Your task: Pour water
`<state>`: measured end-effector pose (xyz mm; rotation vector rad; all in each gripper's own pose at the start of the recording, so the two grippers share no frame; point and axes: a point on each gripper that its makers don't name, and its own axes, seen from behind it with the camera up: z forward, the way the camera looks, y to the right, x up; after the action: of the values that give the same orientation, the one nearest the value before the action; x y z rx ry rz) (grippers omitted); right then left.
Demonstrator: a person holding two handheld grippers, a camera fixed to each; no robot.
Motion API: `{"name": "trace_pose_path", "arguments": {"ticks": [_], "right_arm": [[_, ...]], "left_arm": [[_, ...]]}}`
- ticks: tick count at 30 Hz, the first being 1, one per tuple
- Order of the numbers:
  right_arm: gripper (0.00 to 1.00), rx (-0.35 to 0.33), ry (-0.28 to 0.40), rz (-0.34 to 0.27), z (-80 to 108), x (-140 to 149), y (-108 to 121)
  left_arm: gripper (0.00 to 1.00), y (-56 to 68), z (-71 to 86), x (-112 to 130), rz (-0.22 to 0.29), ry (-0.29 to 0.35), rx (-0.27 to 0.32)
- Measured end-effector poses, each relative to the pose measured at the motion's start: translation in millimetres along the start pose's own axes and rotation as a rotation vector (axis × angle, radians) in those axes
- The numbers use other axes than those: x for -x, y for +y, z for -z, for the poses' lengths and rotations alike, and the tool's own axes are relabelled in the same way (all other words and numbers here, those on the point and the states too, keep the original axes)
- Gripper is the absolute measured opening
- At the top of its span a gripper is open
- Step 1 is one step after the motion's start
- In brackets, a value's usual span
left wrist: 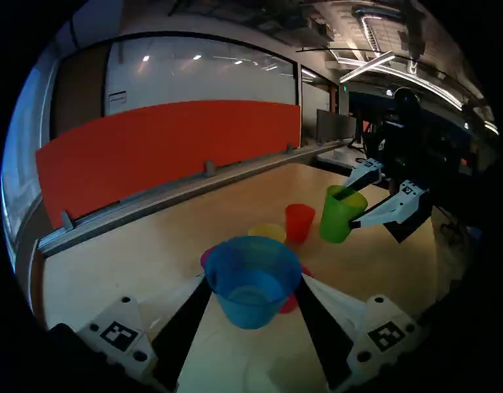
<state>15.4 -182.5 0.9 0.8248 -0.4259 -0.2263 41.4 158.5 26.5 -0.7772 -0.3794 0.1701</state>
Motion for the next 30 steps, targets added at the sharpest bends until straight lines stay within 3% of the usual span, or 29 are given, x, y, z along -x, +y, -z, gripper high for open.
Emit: {"name": "trace_pose_path", "arguments": {"ticks": [11, 30], "right_arm": [[0.9, 0.009, 0.069, 0.009, 19.1, -23.5, -7.4], [0.9, 0.014, 0.169, 0.018, 28.8, -51.3, -21.4]], "left_arm": [[0.86, 9.6, 12.6, -20.3, -0.013, 0.049, -0.006], [0.86, 17.0, 36.9, -57.9, -0.019, 0.171, -0.018]]}}
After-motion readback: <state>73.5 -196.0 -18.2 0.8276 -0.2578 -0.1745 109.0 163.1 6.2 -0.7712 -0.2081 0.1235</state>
